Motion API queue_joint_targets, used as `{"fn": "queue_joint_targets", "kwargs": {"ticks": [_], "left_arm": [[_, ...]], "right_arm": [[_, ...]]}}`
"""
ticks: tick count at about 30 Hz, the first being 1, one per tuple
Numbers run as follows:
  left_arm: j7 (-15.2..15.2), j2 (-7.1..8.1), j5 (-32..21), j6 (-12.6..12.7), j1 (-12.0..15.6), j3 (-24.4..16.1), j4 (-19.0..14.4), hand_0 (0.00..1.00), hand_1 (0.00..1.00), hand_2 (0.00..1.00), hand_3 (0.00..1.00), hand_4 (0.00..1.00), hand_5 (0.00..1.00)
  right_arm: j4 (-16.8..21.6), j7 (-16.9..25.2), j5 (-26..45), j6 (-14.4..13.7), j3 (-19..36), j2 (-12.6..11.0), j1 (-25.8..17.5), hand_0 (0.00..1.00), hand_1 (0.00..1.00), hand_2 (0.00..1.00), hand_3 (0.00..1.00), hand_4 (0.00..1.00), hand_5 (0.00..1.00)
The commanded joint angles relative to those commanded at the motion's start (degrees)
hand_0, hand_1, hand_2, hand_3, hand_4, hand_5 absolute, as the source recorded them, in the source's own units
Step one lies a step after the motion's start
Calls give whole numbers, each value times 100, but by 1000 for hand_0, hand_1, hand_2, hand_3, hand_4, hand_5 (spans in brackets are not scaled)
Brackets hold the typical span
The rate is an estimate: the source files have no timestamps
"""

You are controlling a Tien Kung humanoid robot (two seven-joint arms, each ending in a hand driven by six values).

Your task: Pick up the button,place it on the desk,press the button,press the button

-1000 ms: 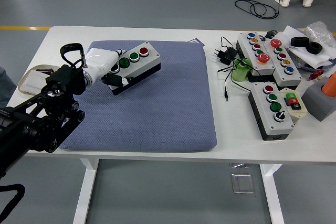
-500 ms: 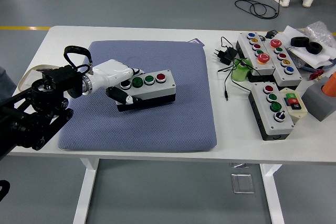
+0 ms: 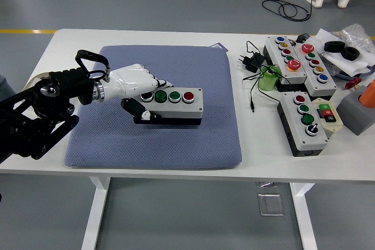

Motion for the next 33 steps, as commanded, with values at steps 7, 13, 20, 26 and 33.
{"fn": "queue_joint_targets", "kwargs": {"ticks": [7, 13, 20, 26, 33], "left_arm": [[-75, -39, -23, 106, -45, 92, 148, 278, 77, 108, 220, 229, 2], [19, -100, 122, 27, 17, -132, 268, 313, 143, 158, 254, 260, 2], [65, -89, 122, -193, 72, -256, 270, 346, 319, 343, 402, 402, 2], [82, -97, 122, -276, 118, -329, 248, 490, 465, 531, 637, 519, 2], [12, -104, 122, -95, 194, -496, 238, 724, 781, 808, 839, 468, 2]], "right_arm": [[0, -1, -1, 4, -9, 1, 10, 658, 643, 690, 590, 389, 258], [0, -3, -10, 10, -10, 5, 15, 658, 644, 690, 590, 389, 259], [0, 7, -2, 22, -29, -1, 11, 658, 644, 690, 590, 389, 258], [0, 7, -3, 12, -23, -1, 0, 658, 644, 690, 591, 390, 259], [0, 21, 1, 3, -13, -1, -19, 659, 644, 690, 592, 390, 259]]}}
